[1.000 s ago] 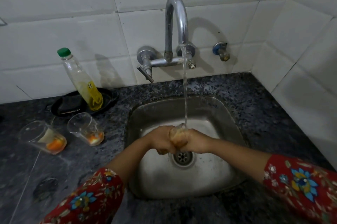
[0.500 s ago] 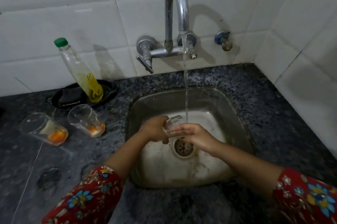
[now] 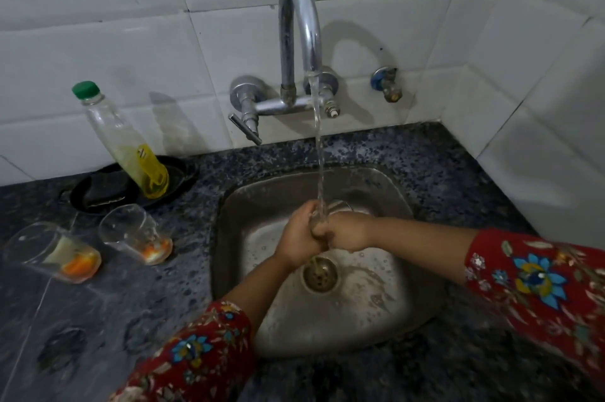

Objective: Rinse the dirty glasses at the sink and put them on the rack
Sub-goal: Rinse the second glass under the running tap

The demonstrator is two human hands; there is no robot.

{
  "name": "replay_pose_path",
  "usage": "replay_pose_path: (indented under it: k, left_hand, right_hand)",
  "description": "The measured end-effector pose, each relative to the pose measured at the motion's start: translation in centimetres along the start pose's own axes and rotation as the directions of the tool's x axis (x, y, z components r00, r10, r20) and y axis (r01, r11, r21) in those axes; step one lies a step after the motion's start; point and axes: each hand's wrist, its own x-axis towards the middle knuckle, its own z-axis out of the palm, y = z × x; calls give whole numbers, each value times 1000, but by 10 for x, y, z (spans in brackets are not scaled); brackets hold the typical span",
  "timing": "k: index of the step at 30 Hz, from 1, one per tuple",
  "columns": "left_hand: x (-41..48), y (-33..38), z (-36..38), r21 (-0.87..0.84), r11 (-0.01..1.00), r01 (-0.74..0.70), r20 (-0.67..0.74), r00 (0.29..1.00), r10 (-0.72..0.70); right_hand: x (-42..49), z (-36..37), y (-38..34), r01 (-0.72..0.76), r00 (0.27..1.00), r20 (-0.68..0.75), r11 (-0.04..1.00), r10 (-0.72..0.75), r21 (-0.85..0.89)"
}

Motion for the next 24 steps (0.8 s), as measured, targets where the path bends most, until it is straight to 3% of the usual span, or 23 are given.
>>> replay_pose_path:
  k: [2,3,4,5,7,9,12,14,15,17,19,21,22,24]
  left_hand:
    - [0,3,-8,40,999,25,249,968,-34]
    - [0,4,-11,87,996,8,291,956,-33]
    - [-1,3,-14,110,994,-10,291,957,-22]
    - [-2,0,-16,106,994,-33,249,968,6]
    - [-8,1,-14,51,997,-59,106,993,54]
    - [-12,-5,-12,-49,997,-53,-15,999,53]
    - [-12,-1,-17,-168,985,-36,94,994,52]
    - [-9,1,-20,-178,983,-41,182,981,74]
    - [-8,2,-21,-166,986,-30,182,981,60]
    - [-8,4,-18,-176,984,-37,97,994,54]
    - [-11,10,-15,-113,988,-104,-31,994,101]
    - [-12,6,-12,-126,985,-120,-85,990,110]
    - [-14,7,-12,-205,973,-102,-72,993,89]
    - [-16,9,-16,-304,951,-48,48,997,65]
  right_hand:
    - [-13,-3,4,49,999,14,915,-47,-400]
    - [-17,-3,6,84,995,2,835,-99,-544]
    - [-18,-1,6,99,993,0,812,-121,-575]
    - [-13,2,2,59,998,1,847,-69,-528]
    - [-4,3,-14,-99,995,0,967,102,-235]
    - [8,5,-20,-183,982,45,983,183,-8]
    - [1,-7,-14,-20,1000,7,964,22,-264]
    - [-4,-11,-1,174,969,-76,863,-237,-474]
    - [-3,-8,6,195,947,-119,829,-298,-525]
    - [-3,-5,3,97,975,-151,921,-165,-377]
    - [-2,-5,-8,7,995,-96,997,-15,-81]
    - [-7,-7,-14,19,986,-169,986,9,163]
    - [-11,-9,-16,58,974,-227,982,-17,178]
    - [-17,-8,-13,123,918,-376,992,-125,-27]
